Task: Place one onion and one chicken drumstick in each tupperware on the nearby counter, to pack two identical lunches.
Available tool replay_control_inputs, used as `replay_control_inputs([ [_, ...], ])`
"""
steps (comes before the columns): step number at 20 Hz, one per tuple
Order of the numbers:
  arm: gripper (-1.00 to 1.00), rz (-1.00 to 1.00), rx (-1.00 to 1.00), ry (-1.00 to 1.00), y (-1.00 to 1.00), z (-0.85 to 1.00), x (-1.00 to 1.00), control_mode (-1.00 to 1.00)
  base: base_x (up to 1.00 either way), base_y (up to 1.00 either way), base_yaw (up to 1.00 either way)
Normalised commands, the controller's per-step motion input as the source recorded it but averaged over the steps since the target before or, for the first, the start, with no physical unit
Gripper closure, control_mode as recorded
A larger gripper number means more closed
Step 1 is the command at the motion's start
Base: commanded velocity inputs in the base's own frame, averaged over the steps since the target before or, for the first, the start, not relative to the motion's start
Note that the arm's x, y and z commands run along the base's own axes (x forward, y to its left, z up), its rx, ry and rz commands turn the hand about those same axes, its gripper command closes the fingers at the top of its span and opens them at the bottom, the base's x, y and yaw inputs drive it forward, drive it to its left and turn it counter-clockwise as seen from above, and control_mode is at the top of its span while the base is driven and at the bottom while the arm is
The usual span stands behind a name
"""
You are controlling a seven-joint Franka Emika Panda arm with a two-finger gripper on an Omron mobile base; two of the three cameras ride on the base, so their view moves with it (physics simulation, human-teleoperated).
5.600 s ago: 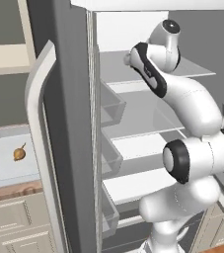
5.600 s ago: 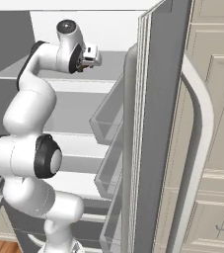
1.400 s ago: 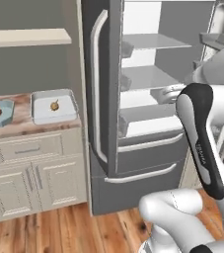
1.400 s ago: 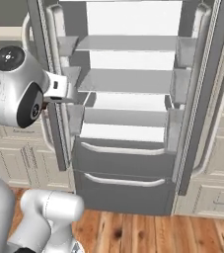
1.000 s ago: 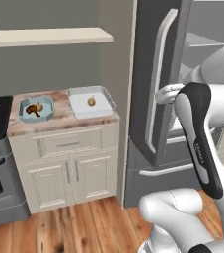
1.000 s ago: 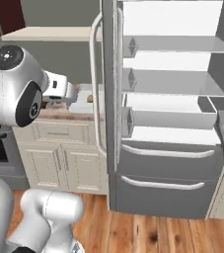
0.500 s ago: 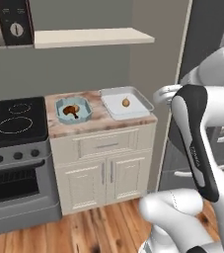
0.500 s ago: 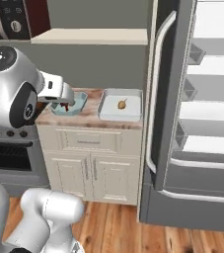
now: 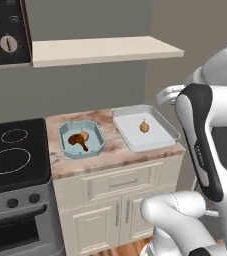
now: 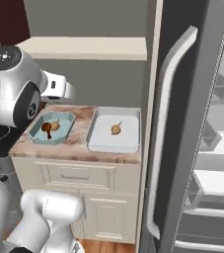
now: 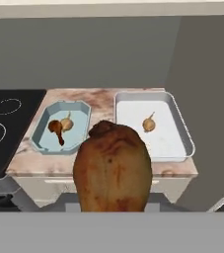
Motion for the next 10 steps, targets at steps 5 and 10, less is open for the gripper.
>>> replay_control_inputs([
  [5, 1.00, 0.00, 0.00, 0.00, 0.00, 0.00, 0.00, 1.00, 0.97, 0.00, -0.06],
  [10, 1.00, 0.00, 0.00, 0.00, 0.00, 0.00, 0.00, 1.00, 0.24, 0.00, -0.03],
])
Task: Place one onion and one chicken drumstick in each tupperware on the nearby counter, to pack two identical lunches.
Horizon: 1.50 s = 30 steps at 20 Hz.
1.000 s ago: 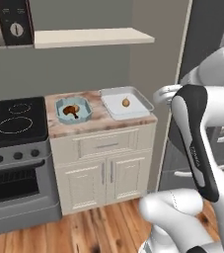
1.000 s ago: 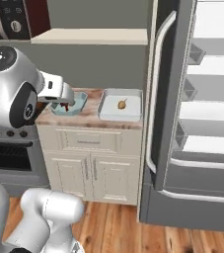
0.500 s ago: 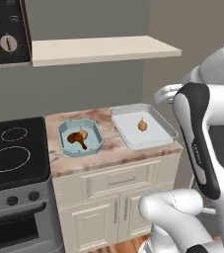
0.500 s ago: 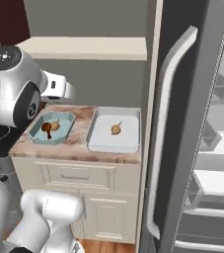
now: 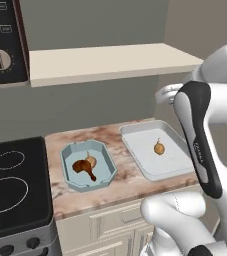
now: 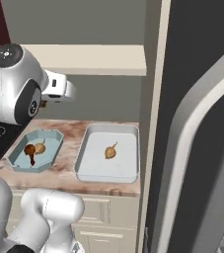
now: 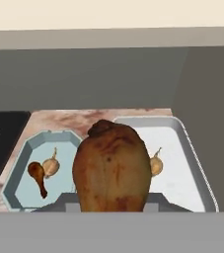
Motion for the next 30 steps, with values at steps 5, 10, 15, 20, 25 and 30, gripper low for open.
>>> replay_control_inputs([
  [5, 1.00, -0.03, -0.01, 0.00, -0.06, -0.73, -0.41, -1.00, 0.00, 0.00, 0.00],
  [10, 1.00, -0.02, 0.00, 0.02, -0.27, -0.62, 0.05, -1.00, 0.00, 0.00, 0.00],
  [15, 1.00, -0.04, 0.00, 0.12, -0.29, -0.74, 0.51, -1.00, 0.00, 0.00, 0.00],
  [20, 1.00, 0.00, 0.00, 0.08, -0.08, -0.70, 0.67, -1.00, 0.00, 0.00, 0.00],
  [25, 1.00, 0.00, 0.00, 0.09, 0.00, -0.60, 0.46, -1.00, 0.00, 0.00, 0.00],
  [30, 1.00, 0.00, 0.00, 0.11, 0.00, -0.48, 0.29, -1.00, 0.00, 0.00, 0.00],
])
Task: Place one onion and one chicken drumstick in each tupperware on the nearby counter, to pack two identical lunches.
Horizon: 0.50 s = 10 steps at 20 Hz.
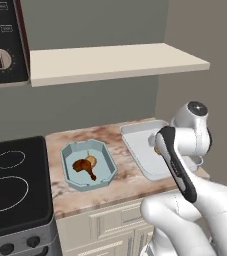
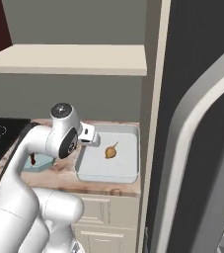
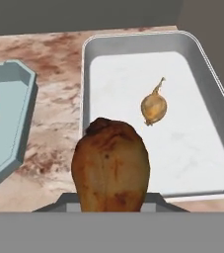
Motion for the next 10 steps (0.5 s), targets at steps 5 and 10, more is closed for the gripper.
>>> replay_control_inputs([
  [5, 1.00, 0.00, 0.00, 0.12, 0.00, -0.36, 0.28, -1.00, 0.00, 0.00, 0.00],
  [10, 1.00, 0.00, 0.00, 0.10, -0.02, -0.41, 0.37, -1.00, 0.00, 0.00, 0.00],
])
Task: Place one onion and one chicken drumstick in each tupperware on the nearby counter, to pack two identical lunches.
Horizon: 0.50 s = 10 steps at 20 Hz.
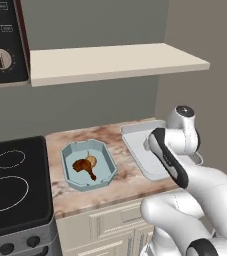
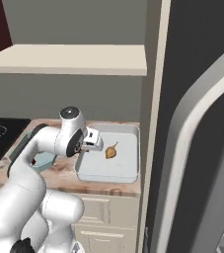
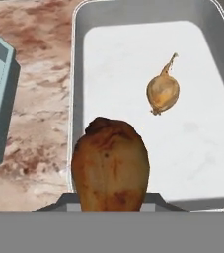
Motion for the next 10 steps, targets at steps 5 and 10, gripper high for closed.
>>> replay_control_inputs([
  [5, 1.00, 0.00, 0.00, 0.03, -0.06, -0.53, 0.47, -1.00, 0.00, 0.00, 0.00],
  [10, 1.00, 0.00, 0.00, 0.00, -0.09, -0.53, 0.46, -1.00, 0.00, 0.00, 0.00],
])
